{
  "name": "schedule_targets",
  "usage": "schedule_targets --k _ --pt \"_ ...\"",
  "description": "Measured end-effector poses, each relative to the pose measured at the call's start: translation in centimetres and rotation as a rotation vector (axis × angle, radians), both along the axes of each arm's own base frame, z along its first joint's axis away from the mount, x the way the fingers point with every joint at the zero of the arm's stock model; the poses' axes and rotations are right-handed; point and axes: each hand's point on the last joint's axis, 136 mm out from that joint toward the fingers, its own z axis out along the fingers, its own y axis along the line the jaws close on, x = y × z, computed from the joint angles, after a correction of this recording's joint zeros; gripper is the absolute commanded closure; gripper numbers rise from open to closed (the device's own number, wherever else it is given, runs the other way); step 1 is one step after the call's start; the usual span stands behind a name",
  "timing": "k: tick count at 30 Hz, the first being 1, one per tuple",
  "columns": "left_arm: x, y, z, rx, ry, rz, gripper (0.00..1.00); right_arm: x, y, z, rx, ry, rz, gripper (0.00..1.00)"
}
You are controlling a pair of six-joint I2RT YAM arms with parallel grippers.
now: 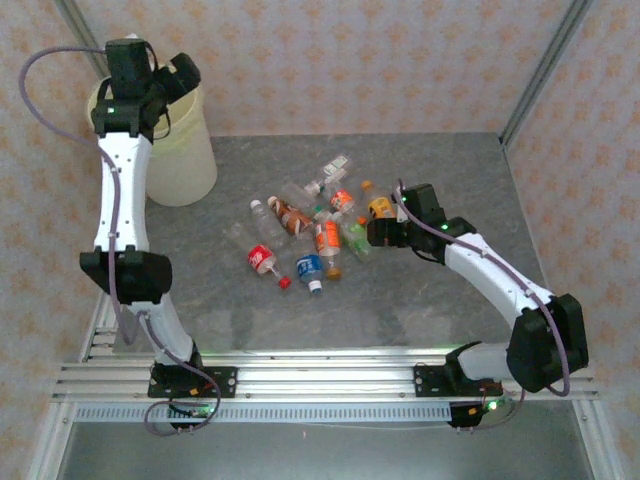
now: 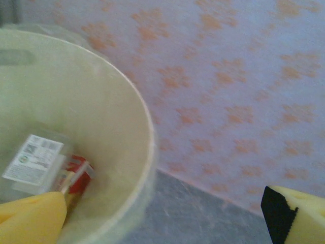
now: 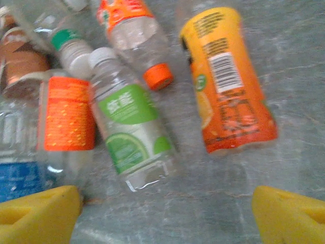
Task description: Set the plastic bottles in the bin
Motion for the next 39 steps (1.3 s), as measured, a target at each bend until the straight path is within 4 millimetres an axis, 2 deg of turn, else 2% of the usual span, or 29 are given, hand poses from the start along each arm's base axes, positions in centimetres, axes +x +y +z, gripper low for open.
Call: schedule_targets --k 3,6,9,17,21,27,33,39 --pt "-2.2 -3.3 0.8 -0.017 -0.019 -0.075 0.00 -0.7 1.5 -0.6 -0.003 0.017 0.068 0.13" --pt "-4.3 -5.0 0.8 -0.043 -0.031 -0.119 0.00 -1.0 2.5 -2.4 -0.031 0.060 0.109 0.13" --pt "-6.1 -5.4 -0.2 -0.075 -0.027 -0.127 0.00 -0.6 3.0 -4.1 -0.065 0.104 0.131 0.13" --pt "-10.6 -5.6 -6.1 -0.146 0.056 -0.101 0.00 1.4 3.8 -7.1 -0.170 0.134 0.162 0.12" --pt "-12.3 -5.7 -7.1 -0.155 0.069 -0.096 0.00 2.3 4.1 -8.5 -0.200 0.155 0.182 0.14" --pt "-13.2 -5.8 -7.5 -0.177 0.062 -0.088 0.00 2.0 4.4 -10.2 -0.221 0.194 0.200 0.16" --pt "-12.6 -6.2 -8.7 -0.216 0.082 -0.096 0.00 2.0 4.9 -10.2 -0.213 0.190 0.210 0.18" --pt "-12.4 -6.3 -9.6 -0.241 0.093 -0.090 0.00 2.5 4.9 -10.4 -0.212 0.175 0.194 0.24"
